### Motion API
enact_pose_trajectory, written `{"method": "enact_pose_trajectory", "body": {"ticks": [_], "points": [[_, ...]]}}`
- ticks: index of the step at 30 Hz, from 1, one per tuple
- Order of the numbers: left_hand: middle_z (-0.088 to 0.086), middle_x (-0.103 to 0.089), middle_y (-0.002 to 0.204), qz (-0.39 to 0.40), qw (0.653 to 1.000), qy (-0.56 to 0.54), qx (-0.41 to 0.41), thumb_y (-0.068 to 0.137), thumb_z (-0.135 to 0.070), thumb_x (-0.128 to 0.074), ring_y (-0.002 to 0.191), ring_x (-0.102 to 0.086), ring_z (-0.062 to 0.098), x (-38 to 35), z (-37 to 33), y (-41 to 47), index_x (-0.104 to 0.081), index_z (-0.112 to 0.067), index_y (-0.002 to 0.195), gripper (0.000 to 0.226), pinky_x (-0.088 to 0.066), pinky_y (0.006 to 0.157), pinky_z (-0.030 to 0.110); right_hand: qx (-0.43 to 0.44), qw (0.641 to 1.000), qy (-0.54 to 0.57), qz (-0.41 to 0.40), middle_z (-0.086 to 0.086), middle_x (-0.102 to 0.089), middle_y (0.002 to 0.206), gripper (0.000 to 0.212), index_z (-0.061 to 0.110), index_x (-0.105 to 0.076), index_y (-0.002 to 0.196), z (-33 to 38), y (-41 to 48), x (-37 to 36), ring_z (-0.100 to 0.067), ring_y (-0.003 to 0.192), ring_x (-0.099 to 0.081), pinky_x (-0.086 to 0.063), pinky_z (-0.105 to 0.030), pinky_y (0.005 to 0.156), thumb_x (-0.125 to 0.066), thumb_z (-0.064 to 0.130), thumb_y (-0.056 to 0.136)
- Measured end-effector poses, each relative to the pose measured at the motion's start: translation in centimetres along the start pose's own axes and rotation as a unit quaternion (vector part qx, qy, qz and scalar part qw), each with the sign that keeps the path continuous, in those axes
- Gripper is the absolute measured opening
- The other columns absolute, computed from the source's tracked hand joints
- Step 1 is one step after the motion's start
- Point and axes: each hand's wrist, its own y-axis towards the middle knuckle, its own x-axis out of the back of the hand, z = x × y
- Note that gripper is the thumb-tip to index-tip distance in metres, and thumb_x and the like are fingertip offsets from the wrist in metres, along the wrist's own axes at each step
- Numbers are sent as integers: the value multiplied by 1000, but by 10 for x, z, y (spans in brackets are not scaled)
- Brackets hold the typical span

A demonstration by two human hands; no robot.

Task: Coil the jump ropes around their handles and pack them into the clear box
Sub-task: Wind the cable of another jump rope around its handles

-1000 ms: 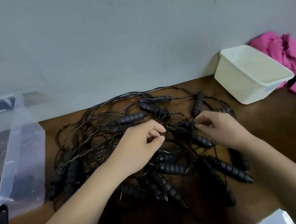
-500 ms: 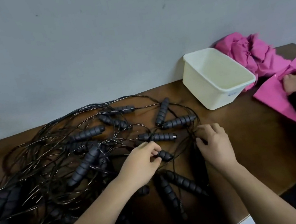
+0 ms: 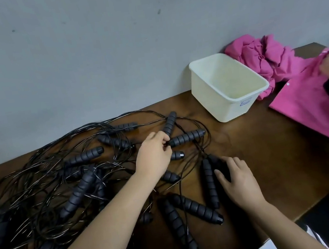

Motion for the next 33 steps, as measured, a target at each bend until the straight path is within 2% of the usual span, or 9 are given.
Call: {"method": "enact_pose_trajectory", "body": {"ticks": [4,9,12,16,21,25,28,30,33], "points": [[-5,-50,124,35,996,76,24,90,-36,-75,106,-61,23,-12,1,50,-56,-31,127,42,-59,83,41,16,999,-20,-19,8,-57,120,46,22,-56,142,-2,2,-7,-17,105,-52,-51,-39,92,-65,44,103],[4,-43,139,146,976,147,60,80,-52,-83,124,-50,32,-38,3,78,-43,-39,137,71,-56,94,49,22,999,-21,-15,8,-54,120,46,22,-55,142,-5,5,-8,-18,105,-51,-51,-40,92,-64,45,103],[4,-40,138,165,971,170,36,80,-50,-84,124,-44,31,-51,1,80,-42,-41,129,65,-52,90,46,22,999,-26,-4,7,-54,122,49,22,-54,144,-8,6,-8,-19,106,-51,-51,-39,93,-66,43,101],[3,-39,135,156,973,166,19,85,-45,-79,120,-42,29,-54,7,80,-52,-32,108,38,-52,92,45,19,999,-30,8,6,-54,123,51,21,-55,144,-6,7,-6,-20,107,-52,-50,-38,92,-67,43,100],[-7,-51,113,86,991,82,-70,77,-30,-82,106,-51,24,-30,-1,67,-46,-32,94,40,-54,85,43,15,999,18,23,5,-52,134,59,23,-48,151,3,11,12,-20,121,-53,-52,-42,102,-67,46,100],[-13,-53,116,82,979,77,-170,76,-25,-81,105,-49,18,3,-26,38,-44,-32,96,43,-53,87,43,125,991,16,-36,-3,-39,164,93,22,-35,165,37,29,46,-25,150,-41,-40,-45,120,-85,34,87],[-14,-53,108,115,964,87,-223,75,-20,-78,99,-47,17,28,-49,5,-42,-31,97,44,-51,81,41,251,968,-22,-14,-5,-31,173,106,18,-31,169,66,52,69,-26,162,-26,-31,-49,128,-87,31,81],[-16,-54,105,126,966,69,-217,76,-17,-77,96,-48,15,43,-58,-15,-42,-31,100,45,-51,79,41,304,951,-54,24,-5,-44,165,101,16,-36,166,80,68,79,-27,158,-36,-30,-48,128,-84,37,79],[-13,-63,105,132,981,5,-141,79,-21,-80,87,-60,12,66,-60,-33,-39,-35,110,54,-56,77,46,361,926,-101,53,-2,-64,133,83,16,-50,155,95,85,92,-26,125,-60,-41,-43,116,-72,56,86]]}}
